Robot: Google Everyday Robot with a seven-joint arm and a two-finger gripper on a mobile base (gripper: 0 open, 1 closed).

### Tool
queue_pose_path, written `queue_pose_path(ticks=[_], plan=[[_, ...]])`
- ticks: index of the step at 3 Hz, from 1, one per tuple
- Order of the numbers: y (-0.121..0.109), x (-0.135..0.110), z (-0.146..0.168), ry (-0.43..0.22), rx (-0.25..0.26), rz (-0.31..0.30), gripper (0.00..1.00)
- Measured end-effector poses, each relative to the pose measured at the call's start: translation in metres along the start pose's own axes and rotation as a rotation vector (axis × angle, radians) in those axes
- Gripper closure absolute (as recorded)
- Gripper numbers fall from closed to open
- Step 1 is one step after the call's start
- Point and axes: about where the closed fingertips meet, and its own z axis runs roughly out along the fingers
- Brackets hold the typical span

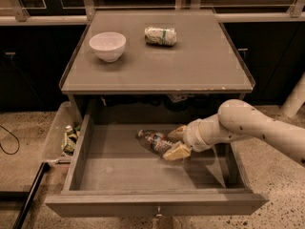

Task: Pick water bottle from top drawer and place on counter

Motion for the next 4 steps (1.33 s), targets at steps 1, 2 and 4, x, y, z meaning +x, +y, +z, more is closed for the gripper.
queue_pose_path(ticks=[1, 2, 4], plan=[[0.0000, 0.0000, 0.0001, 0.000, 0.000, 0.000, 0.66], [0.0001, 0.0000, 0.0001, 0.000, 0.000, 0.000, 0.89], [0.0061, -0.0020, -0.0056, 0.002, -0.030, 0.014, 1.00]])
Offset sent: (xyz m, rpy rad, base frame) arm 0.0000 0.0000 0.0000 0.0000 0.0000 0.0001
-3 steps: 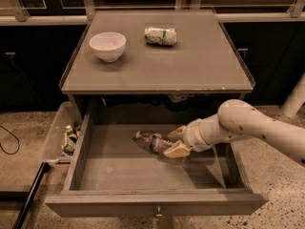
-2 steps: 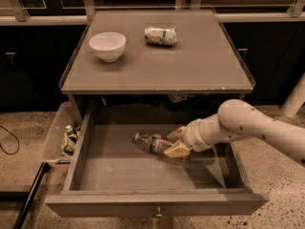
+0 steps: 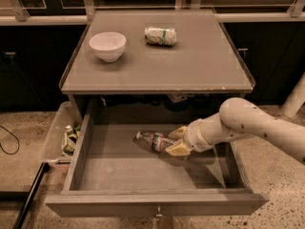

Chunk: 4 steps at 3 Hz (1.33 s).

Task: Pick water bottle from top drawer and place on counter

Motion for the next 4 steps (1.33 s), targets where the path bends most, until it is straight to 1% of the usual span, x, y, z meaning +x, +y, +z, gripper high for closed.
queue_pose_path(ticks=[1, 2, 3, 4], plan=[[0.003, -0.021, -0.037, -0.007, -0.009, -0.034, 1.00], [0.004, -0.052, -0.088, -0.018, -0.001, -0.105, 1.00], [-0.007, -0.076, -0.144, -0.015, 0.043, -0.143, 1.00], [-0.029, -0.093, -0.195, -0.032, 0.098, -0.150, 1.00]])
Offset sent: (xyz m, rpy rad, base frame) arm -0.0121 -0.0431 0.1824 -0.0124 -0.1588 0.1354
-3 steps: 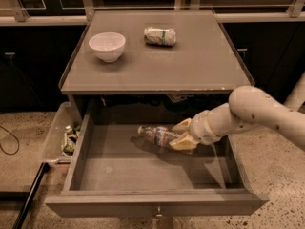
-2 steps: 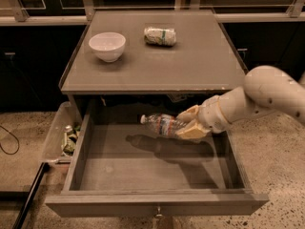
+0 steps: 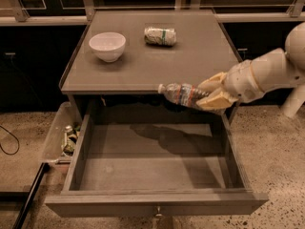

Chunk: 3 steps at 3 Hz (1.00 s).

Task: Pick water bottle from top drawer and place on counter

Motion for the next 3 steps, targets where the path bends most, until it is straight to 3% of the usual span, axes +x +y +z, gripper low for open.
queue_pose_path(ticks=[1, 2, 3], plan=[[-0.031, -0.018, -0.043, -0.016, 0.074, -0.009, 1.00], [-0.031, -0.019, -0.042, -0.016, 0.074, -0.010, 1.00], [-0.071, -0.027, -0.035, -0.015, 0.104, -0.051, 1.00]])
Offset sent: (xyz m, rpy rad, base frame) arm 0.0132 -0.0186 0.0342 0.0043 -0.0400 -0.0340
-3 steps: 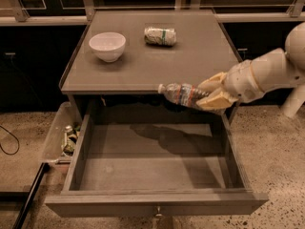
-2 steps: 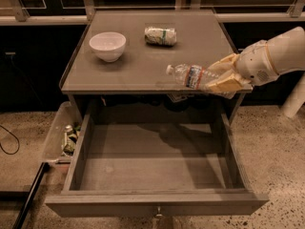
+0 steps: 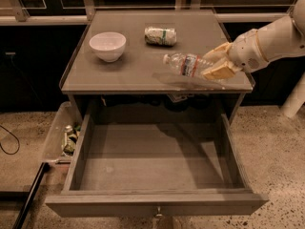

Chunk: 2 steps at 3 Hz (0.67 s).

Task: Pick water bottle from top drawer and place on counter

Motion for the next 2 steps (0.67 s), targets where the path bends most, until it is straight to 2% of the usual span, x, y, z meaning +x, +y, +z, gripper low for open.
queue_pose_path(ticks=[1, 2], plan=[[-0.045, 0.002, 0.017, -0.007, 0.016, 0.012, 1.00], [-0.072, 0.010, 0.033, -0.028, 0.019, 0.056, 1.00]])
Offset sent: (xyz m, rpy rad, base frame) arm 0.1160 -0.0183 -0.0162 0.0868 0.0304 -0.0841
